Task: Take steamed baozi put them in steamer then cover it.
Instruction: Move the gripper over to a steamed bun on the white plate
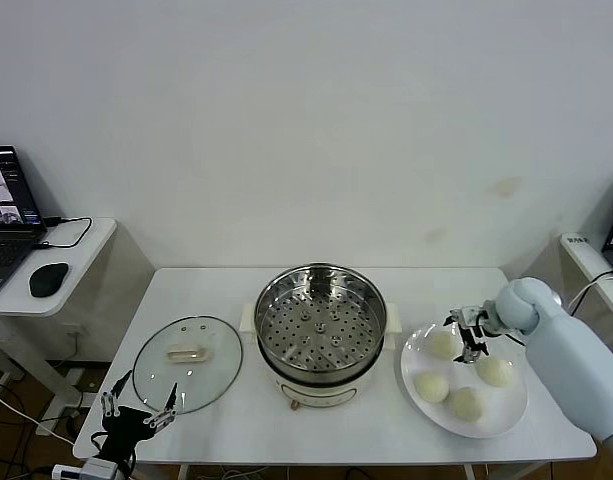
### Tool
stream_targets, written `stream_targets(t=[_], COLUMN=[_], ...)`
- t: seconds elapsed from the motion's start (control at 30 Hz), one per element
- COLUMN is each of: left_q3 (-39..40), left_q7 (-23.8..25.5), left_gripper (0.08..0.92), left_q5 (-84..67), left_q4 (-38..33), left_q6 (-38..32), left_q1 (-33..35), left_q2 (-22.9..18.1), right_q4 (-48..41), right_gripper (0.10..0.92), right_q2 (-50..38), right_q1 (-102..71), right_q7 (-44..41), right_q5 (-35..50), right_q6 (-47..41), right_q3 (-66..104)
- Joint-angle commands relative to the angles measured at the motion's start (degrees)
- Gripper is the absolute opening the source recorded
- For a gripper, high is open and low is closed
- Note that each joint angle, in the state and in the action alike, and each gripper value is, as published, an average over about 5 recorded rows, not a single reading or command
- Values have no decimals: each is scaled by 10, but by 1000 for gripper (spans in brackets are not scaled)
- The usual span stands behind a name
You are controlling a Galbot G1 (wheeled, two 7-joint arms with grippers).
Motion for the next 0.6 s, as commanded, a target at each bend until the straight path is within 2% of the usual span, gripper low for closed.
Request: stream_targets(t=[0.03, 0.37, 0.6], left_q3=[1, 3, 6], left_q7=[1, 1, 1], left_gripper=[823, 823, 823], left_q5=[1, 2, 3], left_q4=[2, 6, 8], left_q6=[1, 1, 1], left_q1=[-2, -4, -6], left_q2=[1, 1, 1], right_q4=[-25, -29, -26], right_gripper=[823, 821, 694], right_q2=[16, 14, 10], right_q1=[9, 12, 9], right_q7=[8, 3, 2], right_q5=[-8, 1, 2], right_q6=[3, 1, -1], right_q3=[-10, -17, -14])
